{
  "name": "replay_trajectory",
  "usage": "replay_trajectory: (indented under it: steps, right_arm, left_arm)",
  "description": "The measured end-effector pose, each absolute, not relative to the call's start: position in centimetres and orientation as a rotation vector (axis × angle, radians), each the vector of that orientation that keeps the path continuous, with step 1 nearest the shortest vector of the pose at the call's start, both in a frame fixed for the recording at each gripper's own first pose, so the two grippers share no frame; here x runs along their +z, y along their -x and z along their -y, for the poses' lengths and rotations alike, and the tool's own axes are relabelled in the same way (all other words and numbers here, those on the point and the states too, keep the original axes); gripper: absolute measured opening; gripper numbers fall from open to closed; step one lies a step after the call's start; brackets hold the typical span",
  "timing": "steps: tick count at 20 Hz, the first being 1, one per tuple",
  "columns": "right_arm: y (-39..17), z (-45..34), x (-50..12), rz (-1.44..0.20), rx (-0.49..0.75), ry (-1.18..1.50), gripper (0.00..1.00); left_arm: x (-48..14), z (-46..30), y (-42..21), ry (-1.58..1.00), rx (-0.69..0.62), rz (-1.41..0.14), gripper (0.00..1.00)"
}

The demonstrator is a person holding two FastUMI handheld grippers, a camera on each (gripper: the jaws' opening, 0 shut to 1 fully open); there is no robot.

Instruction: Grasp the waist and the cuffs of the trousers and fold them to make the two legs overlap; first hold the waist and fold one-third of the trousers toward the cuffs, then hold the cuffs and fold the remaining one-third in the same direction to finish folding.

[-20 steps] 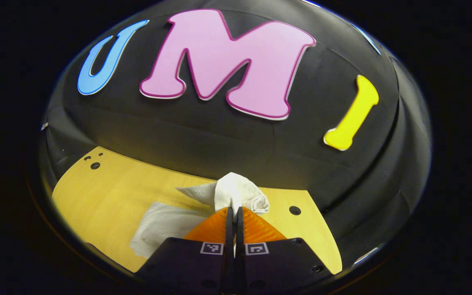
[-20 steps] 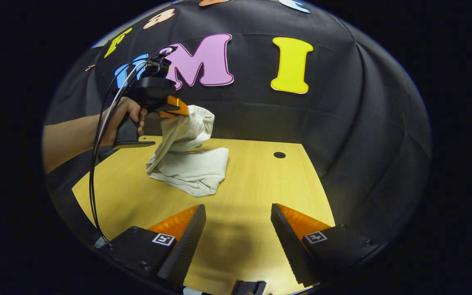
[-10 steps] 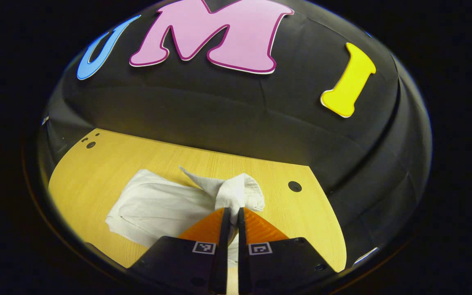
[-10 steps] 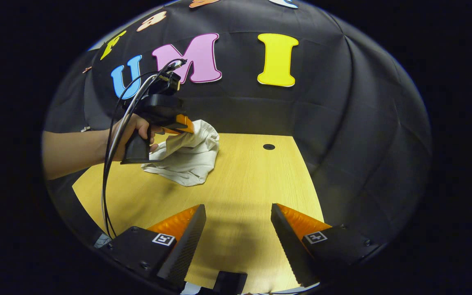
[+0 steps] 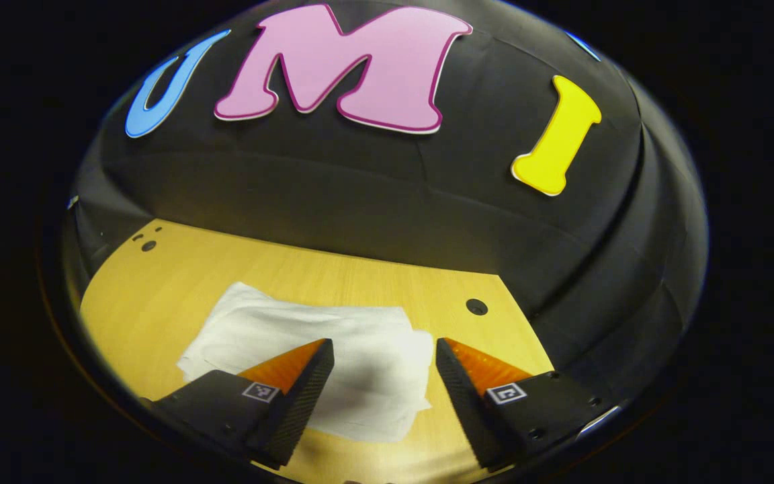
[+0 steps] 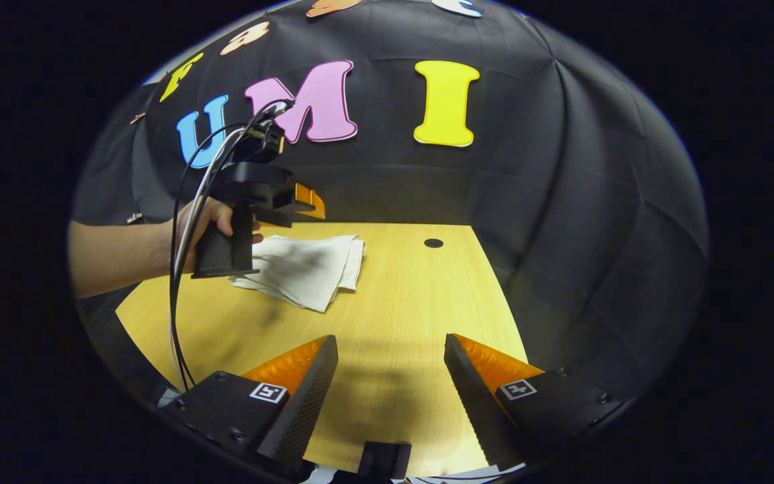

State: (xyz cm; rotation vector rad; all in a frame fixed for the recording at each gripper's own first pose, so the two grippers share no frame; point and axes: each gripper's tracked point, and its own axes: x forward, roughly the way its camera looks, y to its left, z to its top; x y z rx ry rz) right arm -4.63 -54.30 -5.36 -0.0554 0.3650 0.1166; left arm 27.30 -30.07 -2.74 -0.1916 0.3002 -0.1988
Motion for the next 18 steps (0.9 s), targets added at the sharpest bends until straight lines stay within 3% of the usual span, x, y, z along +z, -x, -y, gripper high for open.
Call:
replay_trajectory:
  steps: [6,13,18]
  right_arm:
    - [5.3,51.7,-5.1,-0.352,0.081,0.066,0.98]
    - [6.6,45.6,-1.8,-0.294,0.042,0.014,0.98]
    - [8.0,41.3,1.1,-0.236,0.048,0.047,0.98]
  left_arm:
    - [0.4,22.1,-22.4,0.089,-0.172,-0.193,0.96]
    - [3.7,12.0,-11.6,-0.07,-0.133,-0.017,0.95]
    - [2.9,6.5,-3.9,0.004,-0.118,0.02,0.95]
